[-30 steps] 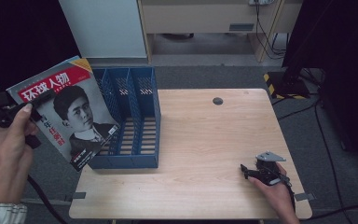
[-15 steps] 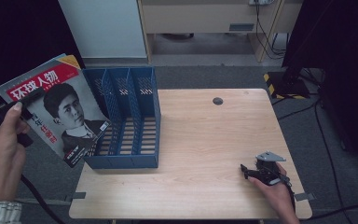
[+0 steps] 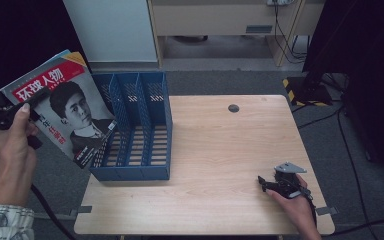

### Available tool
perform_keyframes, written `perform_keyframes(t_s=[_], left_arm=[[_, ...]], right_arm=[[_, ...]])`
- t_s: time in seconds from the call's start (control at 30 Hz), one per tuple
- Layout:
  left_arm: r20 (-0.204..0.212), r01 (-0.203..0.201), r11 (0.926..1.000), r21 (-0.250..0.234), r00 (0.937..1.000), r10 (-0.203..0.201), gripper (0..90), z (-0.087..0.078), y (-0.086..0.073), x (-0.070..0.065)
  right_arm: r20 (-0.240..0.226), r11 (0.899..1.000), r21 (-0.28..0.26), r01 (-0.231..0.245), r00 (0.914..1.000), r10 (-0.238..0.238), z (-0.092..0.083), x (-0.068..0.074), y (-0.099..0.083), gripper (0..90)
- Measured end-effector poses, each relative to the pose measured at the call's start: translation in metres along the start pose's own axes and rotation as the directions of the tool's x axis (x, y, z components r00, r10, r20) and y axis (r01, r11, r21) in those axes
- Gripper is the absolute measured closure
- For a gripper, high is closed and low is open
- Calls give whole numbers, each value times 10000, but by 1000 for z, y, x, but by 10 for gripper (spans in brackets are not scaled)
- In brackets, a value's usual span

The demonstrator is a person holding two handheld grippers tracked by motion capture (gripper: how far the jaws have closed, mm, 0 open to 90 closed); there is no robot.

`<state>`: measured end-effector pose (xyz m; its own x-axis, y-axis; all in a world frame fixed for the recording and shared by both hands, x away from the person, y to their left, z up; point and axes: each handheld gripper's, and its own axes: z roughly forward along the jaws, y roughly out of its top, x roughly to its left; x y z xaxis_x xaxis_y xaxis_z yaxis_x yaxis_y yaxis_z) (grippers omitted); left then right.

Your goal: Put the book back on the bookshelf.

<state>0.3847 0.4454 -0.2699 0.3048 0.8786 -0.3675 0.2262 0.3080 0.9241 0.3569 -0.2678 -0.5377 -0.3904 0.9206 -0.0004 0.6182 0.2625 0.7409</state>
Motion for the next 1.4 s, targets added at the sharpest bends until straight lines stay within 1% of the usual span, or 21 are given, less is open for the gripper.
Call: perform_keyframes(t_s=[0.1, 0.27, 0.43, 0.5, 0.57, 0.63, 0.7, 0.77, 0.8, 0.97, 1.1, 1.23, 1.3, 1.4], left_arm=[[29, 53, 10000, 13, 10000, -53, 869, 7, -2, 0], [-21, 3, 10000, -70, 10000, -3, 869, 13, -4, -2], [-129, -306, 9994, -181, 9995, 304, 869, 17, -6, -7], [-140, -338, 9993, -159, 9993, 335, 869, 18, -6, -8], [-148, -329, 9992, -220, 9994, 326, 869, 19, -6, -8], [-309, -366, 9983, -443, 9989, 352, 869, 19, -7, -9], [-254, -278, 9980, -568, 9993, 264, 869, 20, -7, -9], [-225, -93, 9982, -587, 9997, 80, 869, 22, -7, -7], [-210, -87, 9981, -603, 9998, 75, 869, 23, -8, -7], [-177, -184, 9985, -520, 9997, 175, 869, 25, -10, -8], [-178, -155, 9984, -543, 9997, 145, 868, 27, -12, -8], [-130, -221, 9982, -562, 9997, 214, 868, 29, -12, -8], [-145, -290, 9981, -539, 9995, 282, 868, 29, -12, -8], [-240, -251, 9980, -581, 9994, 237, 868, 29, -12, -8]], right_arm=[[3, 10000, 0, -2, 10000, 2, 0, 0, 0, 227], [3, 10000, -1, 2, 10000, -2, 0, 0, 0, 227], [3, 10000, -1, 1, 10000, -1, 0, 0, 0, 227], [2, 10000, 0, 2, 10000, -2, 0, 0, 0, 227], [3, 10000, 0, 3, 10000, -3, 0, 0, 0, 227], [0, 10000, -1, 1, 10000, -1, 0, 0, 0, 227], [-14, 10000, 11, -10, 10000, 10, 0, 0, 0, 228], [-30, 10000, 8, -5, 10000, 5, 0, 0, 0, 227], [-29, 10000, 11, -7, 10000, 7, 0, 0, 0, 227], [-18, 10000, -3, 18, 10000, -18, 0, 0, 0, 228], [-16, 10000, -2, 16, 10000, -16, 0, 0, 0, 228], [-18, 10000, 7, 5, 10000, -5, 0, 0, 0, 228], [-19, 10000, -2, 17, 10000, -17, 0, 0, 0, 228], [-9, 10000, -5, 24, 10000, -24, 0, 0, 0, 229]])
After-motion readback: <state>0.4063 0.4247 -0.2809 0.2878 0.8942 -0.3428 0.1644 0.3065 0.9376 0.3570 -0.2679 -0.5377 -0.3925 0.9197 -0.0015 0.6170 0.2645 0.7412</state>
